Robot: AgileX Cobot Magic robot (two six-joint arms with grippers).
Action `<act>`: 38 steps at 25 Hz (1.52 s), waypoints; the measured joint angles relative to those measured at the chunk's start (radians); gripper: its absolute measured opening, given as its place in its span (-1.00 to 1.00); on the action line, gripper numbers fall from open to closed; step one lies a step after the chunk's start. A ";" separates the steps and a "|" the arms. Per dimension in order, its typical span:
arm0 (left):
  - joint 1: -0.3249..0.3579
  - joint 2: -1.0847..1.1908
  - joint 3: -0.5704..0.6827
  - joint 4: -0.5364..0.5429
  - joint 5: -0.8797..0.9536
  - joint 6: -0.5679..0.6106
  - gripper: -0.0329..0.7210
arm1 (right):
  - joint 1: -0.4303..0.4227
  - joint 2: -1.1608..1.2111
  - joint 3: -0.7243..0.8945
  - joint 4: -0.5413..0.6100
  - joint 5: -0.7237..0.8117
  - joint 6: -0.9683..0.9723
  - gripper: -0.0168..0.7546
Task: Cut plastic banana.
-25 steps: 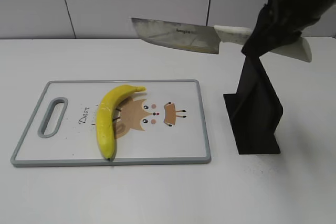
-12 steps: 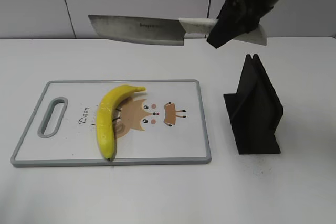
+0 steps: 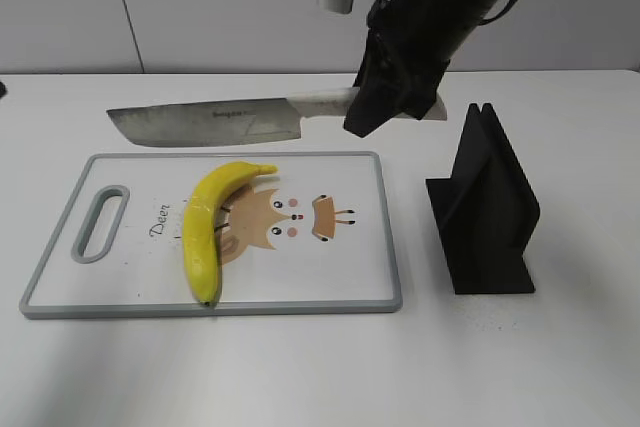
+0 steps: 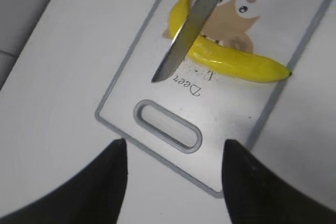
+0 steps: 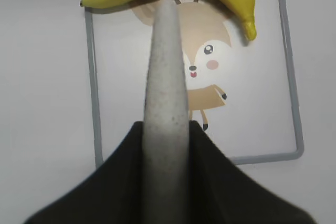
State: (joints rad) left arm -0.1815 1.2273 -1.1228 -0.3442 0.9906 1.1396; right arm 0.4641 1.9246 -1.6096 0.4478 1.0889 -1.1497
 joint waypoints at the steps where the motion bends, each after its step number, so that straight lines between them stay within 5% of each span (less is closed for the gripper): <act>1: -0.016 0.035 -0.010 0.000 0.004 0.029 0.54 | 0.006 0.006 -0.002 0.001 -0.003 -0.004 -0.48; 8: -0.108 0.241 -0.055 -0.004 -0.036 0.148 0.54 | 0.042 0.064 -0.047 0.004 -0.005 -0.046 -0.48; 18: -0.110 0.386 -0.073 0.002 -0.096 0.153 0.42 | 0.054 0.068 -0.061 0.019 -0.020 -0.071 -0.48; 22: -0.110 0.388 -0.074 0.007 -0.128 0.153 0.17 | 0.054 0.068 -0.061 0.019 -0.021 -0.071 -0.48; 29: -0.111 0.419 -0.074 0.019 -0.129 0.162 -0.83 | 0.055 0.089 -0.061 0.017 -0.040 -0.080 -0.48; 38: -0.111 0.461 -0.071 0.023 -0.149 0.178 -0.92 | 0.055 0.126 -0.063 0.010 -0.061 -0.095 -0.48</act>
State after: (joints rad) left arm -0.2923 1.6885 -1.1938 -0.3216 0.8411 1.3180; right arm 0.5194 2.0506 -1.6723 0.4580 1.0277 -1.2452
